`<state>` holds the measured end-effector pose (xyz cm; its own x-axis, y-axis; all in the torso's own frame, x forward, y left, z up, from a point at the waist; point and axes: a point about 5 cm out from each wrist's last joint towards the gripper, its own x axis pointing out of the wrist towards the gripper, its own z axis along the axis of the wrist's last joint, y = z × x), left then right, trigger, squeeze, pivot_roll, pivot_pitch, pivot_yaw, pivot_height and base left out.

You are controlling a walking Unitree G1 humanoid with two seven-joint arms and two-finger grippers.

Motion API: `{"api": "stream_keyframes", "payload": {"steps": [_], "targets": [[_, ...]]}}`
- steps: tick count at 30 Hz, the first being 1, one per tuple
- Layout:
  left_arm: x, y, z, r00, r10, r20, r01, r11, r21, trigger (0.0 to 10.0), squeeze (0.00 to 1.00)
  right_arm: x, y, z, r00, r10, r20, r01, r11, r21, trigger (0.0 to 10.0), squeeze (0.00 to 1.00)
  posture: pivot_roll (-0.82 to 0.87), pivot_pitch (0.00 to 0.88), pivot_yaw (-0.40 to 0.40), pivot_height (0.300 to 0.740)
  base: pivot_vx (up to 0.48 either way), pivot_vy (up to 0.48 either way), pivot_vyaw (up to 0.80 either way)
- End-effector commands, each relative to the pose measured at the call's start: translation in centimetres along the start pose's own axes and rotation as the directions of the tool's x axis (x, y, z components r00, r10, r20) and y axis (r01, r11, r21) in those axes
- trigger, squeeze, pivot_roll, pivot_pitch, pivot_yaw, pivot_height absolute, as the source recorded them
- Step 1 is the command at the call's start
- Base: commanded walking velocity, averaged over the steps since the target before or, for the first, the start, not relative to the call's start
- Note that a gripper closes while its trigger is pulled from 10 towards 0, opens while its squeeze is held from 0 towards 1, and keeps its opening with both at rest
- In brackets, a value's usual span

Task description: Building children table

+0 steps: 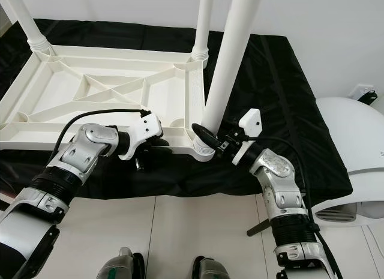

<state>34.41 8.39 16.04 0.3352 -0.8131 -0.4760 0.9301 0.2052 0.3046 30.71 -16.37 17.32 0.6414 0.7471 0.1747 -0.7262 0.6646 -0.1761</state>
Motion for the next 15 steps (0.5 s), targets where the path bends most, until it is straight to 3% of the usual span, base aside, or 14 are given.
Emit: {"api": "stream_keyframes", "payload": {"steps": [1,12,15], "targets": [[-0.04,0.16,1.76,0.998,-0.019,0.063,0.016,0.999,0.046,10.0,0.00,-1.24,-0.13,-2.63,0.991,-0.049,-0.122,0.058,0.996,0.072,10.0,0.00,-0.02,0.118,-0.013,0.740,0.000,0.000,0.00],[-0.06,0.13,1.77,0.998,-0.019,0.065,0.016,0.999,0.046,10.0,0.00,-1.02,0.05,-3.01,0.985,-0.099,-0.143,0.108,0.992,0.061,10.0,0.00,-0.02,0.114,-0.015,0.740,0.000,0.000,0.00],[-0.01,0.16,1.86,0.998,-0.020,0.065,0.017,0.999,0.049,10.0,0.00,-0.85,0.04,-3.26,0.978,-0.112,-0.174,0.135,0.983,0.126,10.0,0.00,-0.02,0.116,-0.014,0.740,0.000,0.000,0.00]]}}
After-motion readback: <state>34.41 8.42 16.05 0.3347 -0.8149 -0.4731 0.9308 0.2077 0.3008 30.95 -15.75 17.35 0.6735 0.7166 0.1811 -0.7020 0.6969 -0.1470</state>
